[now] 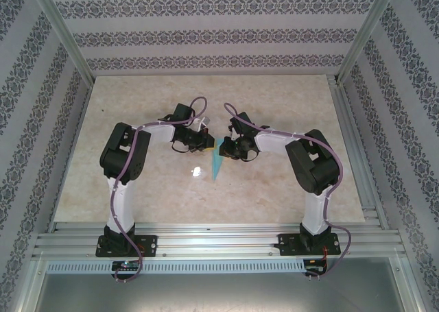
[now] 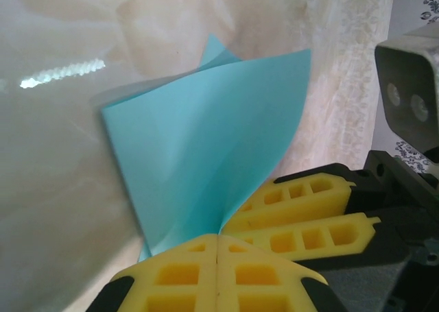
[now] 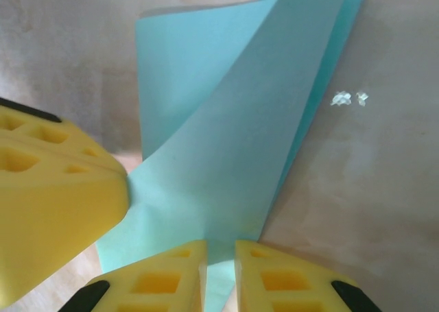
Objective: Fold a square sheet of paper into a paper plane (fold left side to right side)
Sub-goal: Fold the wing for the fifth time at the center of the table.
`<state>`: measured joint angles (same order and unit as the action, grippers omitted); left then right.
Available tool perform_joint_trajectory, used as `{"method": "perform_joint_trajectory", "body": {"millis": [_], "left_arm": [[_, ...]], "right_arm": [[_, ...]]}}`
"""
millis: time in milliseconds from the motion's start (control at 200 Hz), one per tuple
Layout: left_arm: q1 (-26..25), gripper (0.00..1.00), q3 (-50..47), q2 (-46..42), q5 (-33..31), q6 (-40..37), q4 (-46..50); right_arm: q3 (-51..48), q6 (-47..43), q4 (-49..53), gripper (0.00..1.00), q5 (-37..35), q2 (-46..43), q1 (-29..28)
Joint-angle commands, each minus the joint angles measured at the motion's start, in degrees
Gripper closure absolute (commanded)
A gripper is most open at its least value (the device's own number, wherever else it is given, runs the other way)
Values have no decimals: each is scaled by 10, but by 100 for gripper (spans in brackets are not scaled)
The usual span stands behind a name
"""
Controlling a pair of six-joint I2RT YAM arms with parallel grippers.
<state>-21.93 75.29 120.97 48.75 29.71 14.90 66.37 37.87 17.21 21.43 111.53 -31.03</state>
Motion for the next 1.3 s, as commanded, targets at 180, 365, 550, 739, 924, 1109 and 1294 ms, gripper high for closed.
{"method": "perform_joint_trajectory", "body": {"millis": [180, 365, 550, 739, 924, 1109, 1294], "left_arm": [[-6, 100, 47, 48, -5, -36, 24], [-6, 100, 50, 55, -7, -48, 34], [-7, 100, 33, 33, -3, -62, 37], [-6, 100, 27, 8, 1, -73, 43], [-6, 100, 22, -17, 3, -72, 44], [-7, 100, 19, -23, 3, -75, 49], [-8, 100, 20, -19, 2, -74, 48]], "right_arm": [[9, 0, 6, 81, -6, 14, -7], [6, -5, 10, 80, -7, -10, 1], [-13, -18, 18, 72, 3, -95, 44], [-23, -20, 14, 69, 13, -108, 85], [-14, 6, -34, 81, 24, -49, 87], [11, 17, -51, 86, 22, 0, 86], [26, 22, -59, 87, 28, 28, 84]]}}
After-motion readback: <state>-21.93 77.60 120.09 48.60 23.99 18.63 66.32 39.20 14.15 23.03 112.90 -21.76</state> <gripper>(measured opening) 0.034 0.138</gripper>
